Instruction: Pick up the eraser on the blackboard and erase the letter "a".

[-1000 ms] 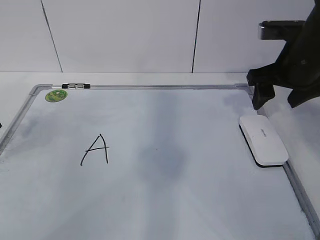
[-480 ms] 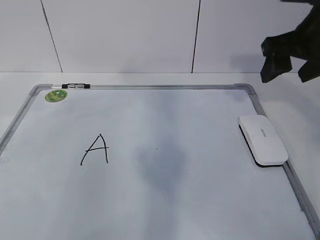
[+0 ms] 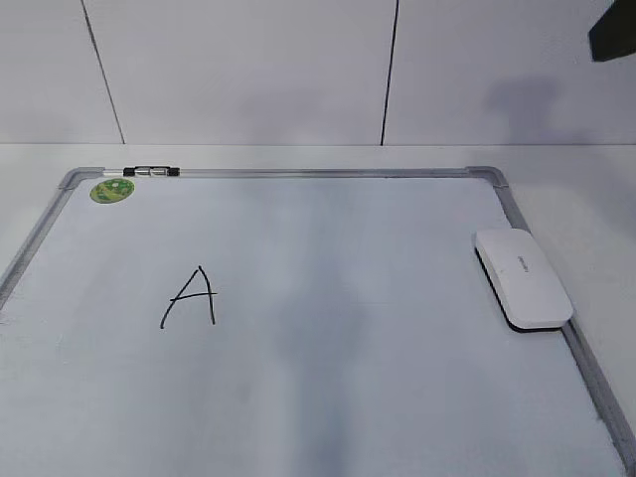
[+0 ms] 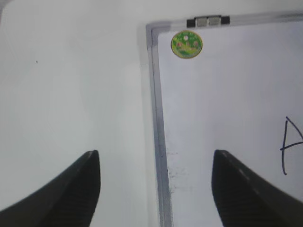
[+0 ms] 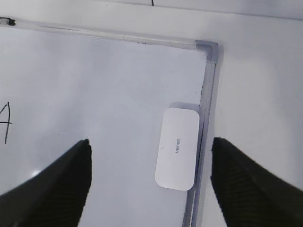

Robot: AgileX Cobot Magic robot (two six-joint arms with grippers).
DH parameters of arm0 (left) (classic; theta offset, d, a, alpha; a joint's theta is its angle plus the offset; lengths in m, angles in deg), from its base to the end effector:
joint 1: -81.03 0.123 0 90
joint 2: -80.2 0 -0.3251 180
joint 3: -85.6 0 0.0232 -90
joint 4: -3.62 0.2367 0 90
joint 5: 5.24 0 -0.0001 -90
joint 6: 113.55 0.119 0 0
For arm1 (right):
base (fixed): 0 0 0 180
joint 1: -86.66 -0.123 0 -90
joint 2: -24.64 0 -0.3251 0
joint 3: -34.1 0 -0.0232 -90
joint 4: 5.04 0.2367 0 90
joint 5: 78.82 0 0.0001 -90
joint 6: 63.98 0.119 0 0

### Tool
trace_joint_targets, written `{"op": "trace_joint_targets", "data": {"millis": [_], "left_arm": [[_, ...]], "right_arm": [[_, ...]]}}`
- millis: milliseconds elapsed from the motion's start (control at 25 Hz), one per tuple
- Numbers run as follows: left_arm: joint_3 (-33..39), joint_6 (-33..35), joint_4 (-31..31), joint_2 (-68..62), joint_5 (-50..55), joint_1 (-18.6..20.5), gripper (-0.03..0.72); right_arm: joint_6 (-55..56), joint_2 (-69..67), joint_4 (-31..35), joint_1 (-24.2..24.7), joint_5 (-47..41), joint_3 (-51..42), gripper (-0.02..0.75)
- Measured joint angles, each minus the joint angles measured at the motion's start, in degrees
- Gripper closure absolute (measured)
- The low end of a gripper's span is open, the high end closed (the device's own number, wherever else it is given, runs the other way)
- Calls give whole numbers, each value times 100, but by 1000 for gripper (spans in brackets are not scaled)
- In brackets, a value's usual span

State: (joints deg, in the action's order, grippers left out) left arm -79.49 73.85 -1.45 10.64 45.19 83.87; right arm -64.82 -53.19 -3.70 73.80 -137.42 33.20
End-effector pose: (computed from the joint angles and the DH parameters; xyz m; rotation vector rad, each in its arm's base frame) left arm 0.2042 0.0020 0.3898 0.0605 2.3495 -0.0202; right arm 0.2331 0.0557 0.4223 -0.2811 2.3839 0.1277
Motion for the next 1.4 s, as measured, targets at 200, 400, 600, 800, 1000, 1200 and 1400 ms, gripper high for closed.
{"op": "trace_joint_targets", "data": {"millis": [200,400,600,800,1000,1200,1400], "left_arm": [[0,0,0,772,0,0,134],[0,0,-109,1232,123,0,134],[243,0,-293,1754,231,0,134],[944,0,-449,2716,246,0,134],[1594,0,-485,3842,295,0,134],[2074,-153,-472,4717,810,0,134],[2211,-166,-150,5261,1410,0,134]], "right_arm": [[-137,769,0,0,-92,0,142],[-193,1428,4,0,-168,0,144],[-205,1994,13,0,-408,-49,144],[-207,2717,104,0,-433,-555,144],[-207,3595,187,0,-415,-1368,144],[-231,4373,190,0,-308,-2140,145],[-294,4929,190,0,-299,-2743,145]]}}
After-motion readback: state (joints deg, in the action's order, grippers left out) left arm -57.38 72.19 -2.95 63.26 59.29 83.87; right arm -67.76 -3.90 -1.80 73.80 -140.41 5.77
